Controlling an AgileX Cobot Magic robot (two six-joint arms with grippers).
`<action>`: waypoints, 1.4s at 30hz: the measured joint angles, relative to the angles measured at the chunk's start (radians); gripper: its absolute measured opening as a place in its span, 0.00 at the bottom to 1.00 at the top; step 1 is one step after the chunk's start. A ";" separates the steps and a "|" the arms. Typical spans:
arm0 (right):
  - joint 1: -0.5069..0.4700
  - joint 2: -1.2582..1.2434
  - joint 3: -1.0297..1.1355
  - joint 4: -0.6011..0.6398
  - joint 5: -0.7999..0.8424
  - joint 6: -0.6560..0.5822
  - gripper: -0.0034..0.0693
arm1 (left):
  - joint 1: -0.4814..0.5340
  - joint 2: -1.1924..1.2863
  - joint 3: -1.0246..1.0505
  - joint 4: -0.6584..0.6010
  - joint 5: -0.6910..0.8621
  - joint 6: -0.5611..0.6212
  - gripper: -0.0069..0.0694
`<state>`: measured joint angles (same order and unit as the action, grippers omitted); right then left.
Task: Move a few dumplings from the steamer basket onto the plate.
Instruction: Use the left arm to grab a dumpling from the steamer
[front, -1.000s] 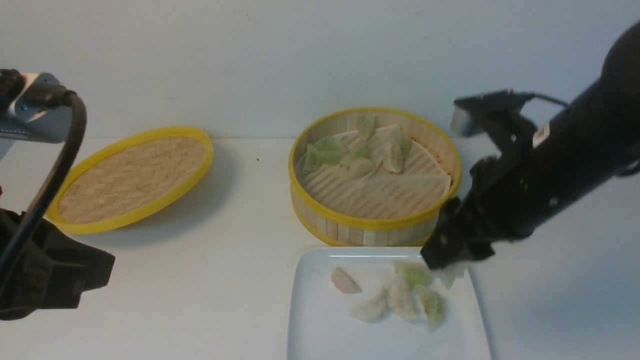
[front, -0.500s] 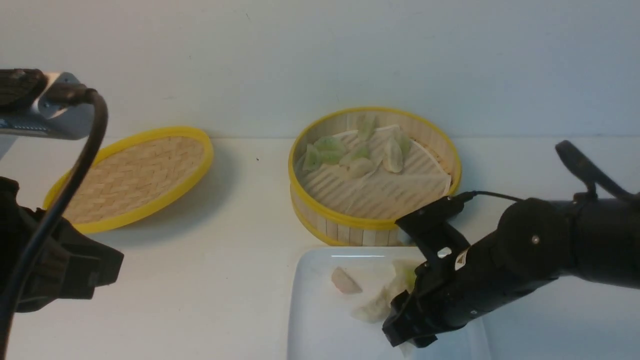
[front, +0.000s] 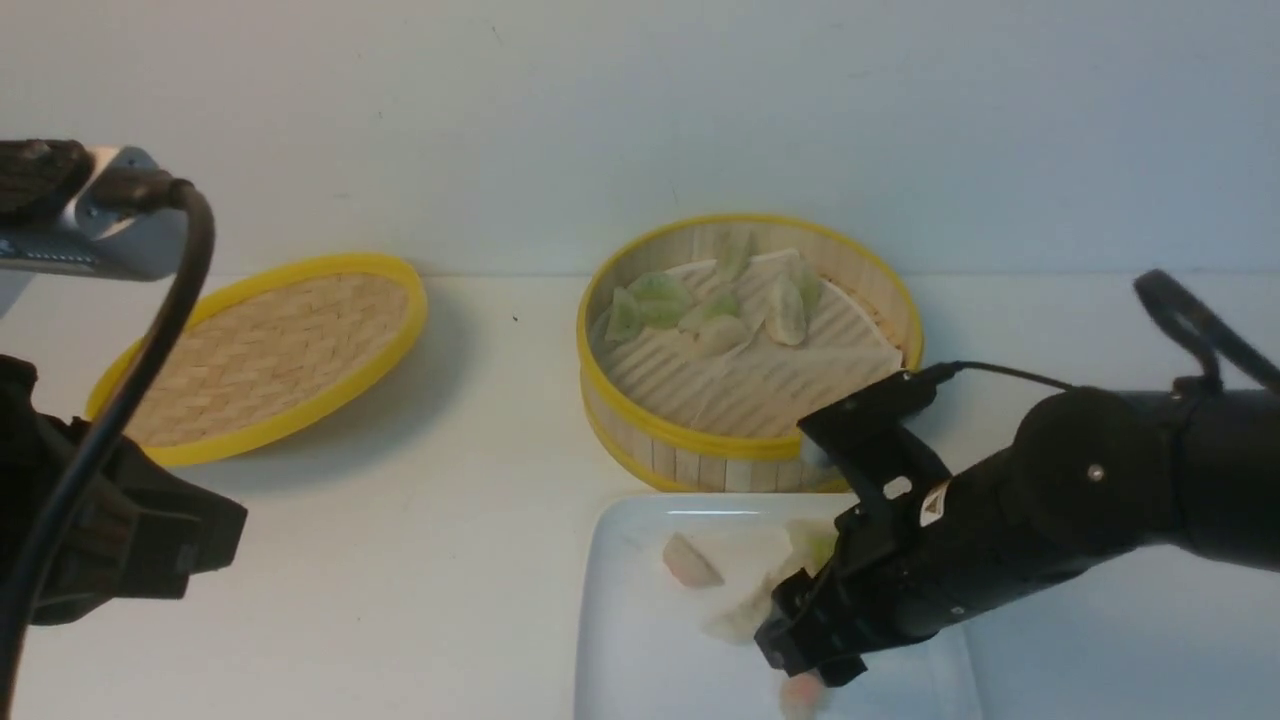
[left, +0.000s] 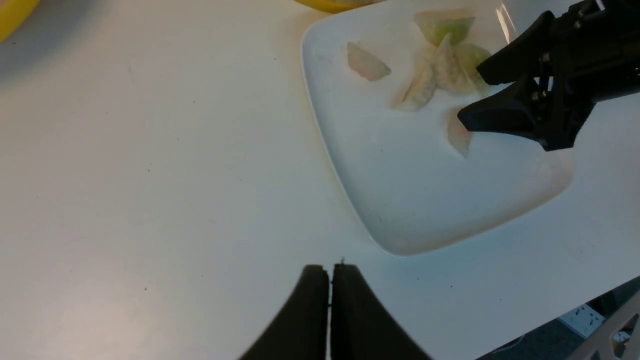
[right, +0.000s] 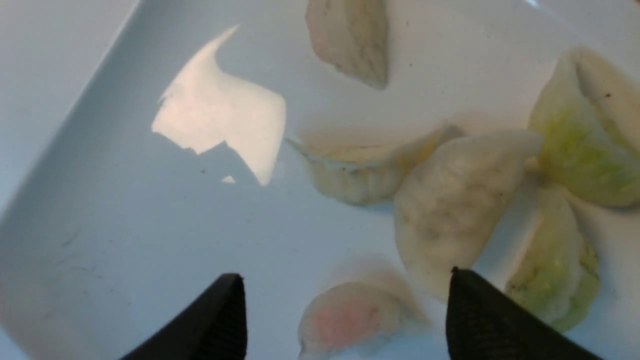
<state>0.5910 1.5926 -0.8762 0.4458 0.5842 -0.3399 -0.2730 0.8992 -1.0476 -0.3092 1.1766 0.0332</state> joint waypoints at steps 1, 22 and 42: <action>0.000 -0.038 0.000 -0.006 0.012 0.009 0.71 | 0.000 0.004 -0.001 0.000 -0.010 0.001 0.08; 0.000 -1.244 0.054 -0.393 0.145 0.378 0.34 | -0.152 0.601 -0.519 0.003 -0.042 0.128 0.08; 0.000 -1.533 0.173 -0.573 0.218 0.714 0.34 | -0.289 1.281 -1.081 0.107 -0.149 0.259 0.08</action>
<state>0.5910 0.0599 -0.7031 -0.1277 0.8021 0.3744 -0.5621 2.1802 -2.1286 -0.2021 1.0279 0.2923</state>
